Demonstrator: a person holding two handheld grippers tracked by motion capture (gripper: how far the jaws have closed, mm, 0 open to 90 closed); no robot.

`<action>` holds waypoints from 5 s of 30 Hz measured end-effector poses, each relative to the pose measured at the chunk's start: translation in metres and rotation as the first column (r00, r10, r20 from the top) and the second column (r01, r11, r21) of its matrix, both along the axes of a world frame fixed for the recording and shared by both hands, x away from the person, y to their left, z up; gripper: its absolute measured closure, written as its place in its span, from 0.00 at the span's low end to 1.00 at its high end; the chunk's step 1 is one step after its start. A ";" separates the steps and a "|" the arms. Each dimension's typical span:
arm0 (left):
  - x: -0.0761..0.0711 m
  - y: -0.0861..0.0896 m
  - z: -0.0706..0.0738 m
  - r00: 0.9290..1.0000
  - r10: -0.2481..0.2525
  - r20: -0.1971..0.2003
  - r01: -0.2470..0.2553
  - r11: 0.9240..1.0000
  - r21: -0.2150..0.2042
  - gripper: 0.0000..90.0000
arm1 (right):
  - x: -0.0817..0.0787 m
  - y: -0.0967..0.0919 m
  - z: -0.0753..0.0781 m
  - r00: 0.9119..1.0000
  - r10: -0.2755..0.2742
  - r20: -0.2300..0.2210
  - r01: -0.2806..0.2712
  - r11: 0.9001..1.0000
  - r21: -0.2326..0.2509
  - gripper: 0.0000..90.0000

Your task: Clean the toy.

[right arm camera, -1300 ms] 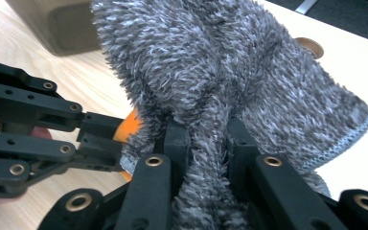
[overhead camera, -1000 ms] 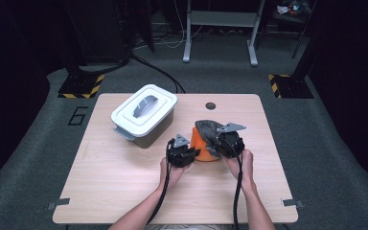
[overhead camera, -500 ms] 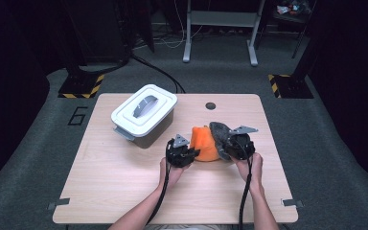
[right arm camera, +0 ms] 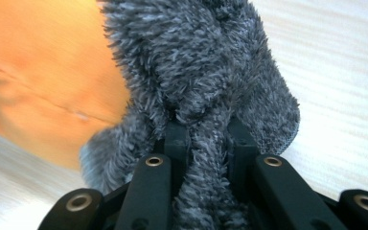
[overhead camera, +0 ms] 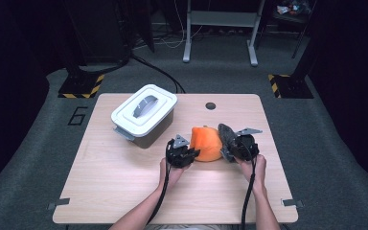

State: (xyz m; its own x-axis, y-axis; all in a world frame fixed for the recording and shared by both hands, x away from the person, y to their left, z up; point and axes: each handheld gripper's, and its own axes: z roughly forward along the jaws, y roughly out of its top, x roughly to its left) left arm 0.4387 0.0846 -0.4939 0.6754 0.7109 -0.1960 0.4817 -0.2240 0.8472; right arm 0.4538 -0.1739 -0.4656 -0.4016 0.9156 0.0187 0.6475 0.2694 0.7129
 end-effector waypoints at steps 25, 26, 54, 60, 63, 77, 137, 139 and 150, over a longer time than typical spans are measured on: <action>0.002 0.002 -0.001 1.000 0.011 -0.003 -0.010 1.000 0.014 0.88 | -0.005 -0.022 -0.006 1.000 -0.021 -0.021 0.022 0.999 0.049 0.84; 0.002 0.002 0.000 1.000 0.009 0.001 -0.009 1.000 0.019 0.88 | -0.009 -0.025 0.001 1.000 -0.009 0.001 0.009 0.998 0.064 0.84; 0.000 0.001 -0.002 1.000 0.002 0.014 -0.002 1.000 0.029 0.88 | -0.020 0.067 0.060 0.970 0.215 0.114 -0.219 0.975 0.028 0.84; -0.001 0.002 -0.003 1.000 -0.006 0.027 0.005 0.999 0.042 0.88 | -0.011 0.084 0.041 0.973 0.213 0.089 -0.209 0.977 -0.048 0.84; -0.001 0.001 -0.002 1.000 -0.005 0.029 0.003 0.999 0.043 0.88 | -0.012 0.081 0.043 0.976 0.197 0.088 -0.194 0.980 -0.046 0.84; 0.000 0.002 -0.003 1.000 -0.014 0.026 0.013 0.999 0.046 0.88 | -0.010 0.027 0.027 0.996 0.047 0.069 -0.046 0.999 -0.018 0.84; 0.006 0.007 -0.002 0.996 -0.057 0.062 0.055 0.998 0.032 0.65 | 0.001 0.039 0.032 0.995 0.091 0.044 -0.092 0.996 0.021 0.85; 0.005 0.008 -0.003 0.996 -0.065 0.064 0.063 0.998 0.026 0.63 | 0.002 0.038 0.032 0.995 0.092 0.042 -0.093 0.995 0.026 0.85; 0.002 0.002 -0.010 0.991 -0.063 0.114 0.048 0.991 0.128 0.45 | 0.006 0.035 0.031 0.994 0.100 0.044 -0.101 0.995 0.020 0.85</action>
